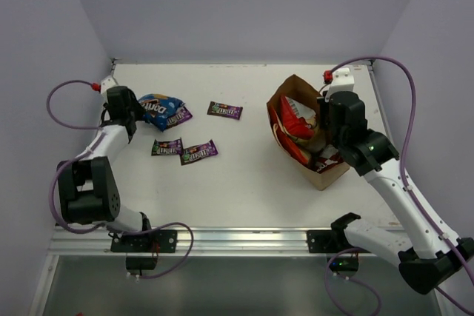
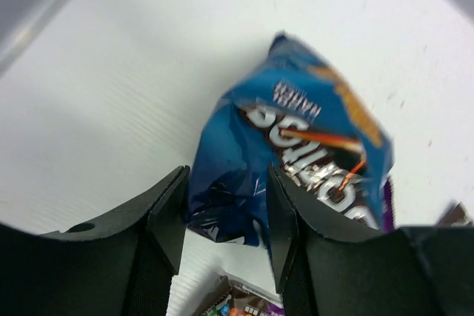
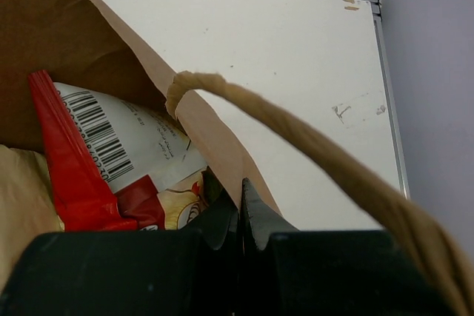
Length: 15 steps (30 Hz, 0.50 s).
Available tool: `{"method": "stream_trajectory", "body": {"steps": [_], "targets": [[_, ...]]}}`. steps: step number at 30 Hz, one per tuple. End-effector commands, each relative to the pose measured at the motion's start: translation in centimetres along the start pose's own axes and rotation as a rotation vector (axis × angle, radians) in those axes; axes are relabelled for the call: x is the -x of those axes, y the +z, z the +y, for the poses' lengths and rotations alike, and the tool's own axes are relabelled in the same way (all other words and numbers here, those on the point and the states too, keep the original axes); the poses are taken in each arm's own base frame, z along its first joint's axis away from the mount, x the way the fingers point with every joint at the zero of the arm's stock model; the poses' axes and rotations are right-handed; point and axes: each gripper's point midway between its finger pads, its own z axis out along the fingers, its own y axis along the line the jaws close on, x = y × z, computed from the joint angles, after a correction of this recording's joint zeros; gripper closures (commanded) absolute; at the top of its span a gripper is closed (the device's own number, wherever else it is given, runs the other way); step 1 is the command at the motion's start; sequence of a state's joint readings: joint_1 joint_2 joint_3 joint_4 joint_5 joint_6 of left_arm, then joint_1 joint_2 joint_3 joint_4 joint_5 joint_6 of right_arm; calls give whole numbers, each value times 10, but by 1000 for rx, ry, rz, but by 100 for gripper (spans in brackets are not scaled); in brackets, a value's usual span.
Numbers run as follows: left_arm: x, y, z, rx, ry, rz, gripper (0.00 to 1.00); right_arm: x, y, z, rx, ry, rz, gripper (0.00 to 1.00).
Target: Take the snacks out of the paper bag
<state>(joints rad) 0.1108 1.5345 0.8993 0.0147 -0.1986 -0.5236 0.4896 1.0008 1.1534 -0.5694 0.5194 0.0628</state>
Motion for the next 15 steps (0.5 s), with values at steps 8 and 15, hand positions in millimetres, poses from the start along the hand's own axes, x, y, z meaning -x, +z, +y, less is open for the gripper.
{"method": "stream_trajectory", "body": {"steps": [8,15], "targets": [[81,-50,-10,-51,10,-194,27,16,-7,5,53,25,-55,100],[96,-129,-108,-449,114,-194,1,19,-9,5,57,21,-72,100]]}}
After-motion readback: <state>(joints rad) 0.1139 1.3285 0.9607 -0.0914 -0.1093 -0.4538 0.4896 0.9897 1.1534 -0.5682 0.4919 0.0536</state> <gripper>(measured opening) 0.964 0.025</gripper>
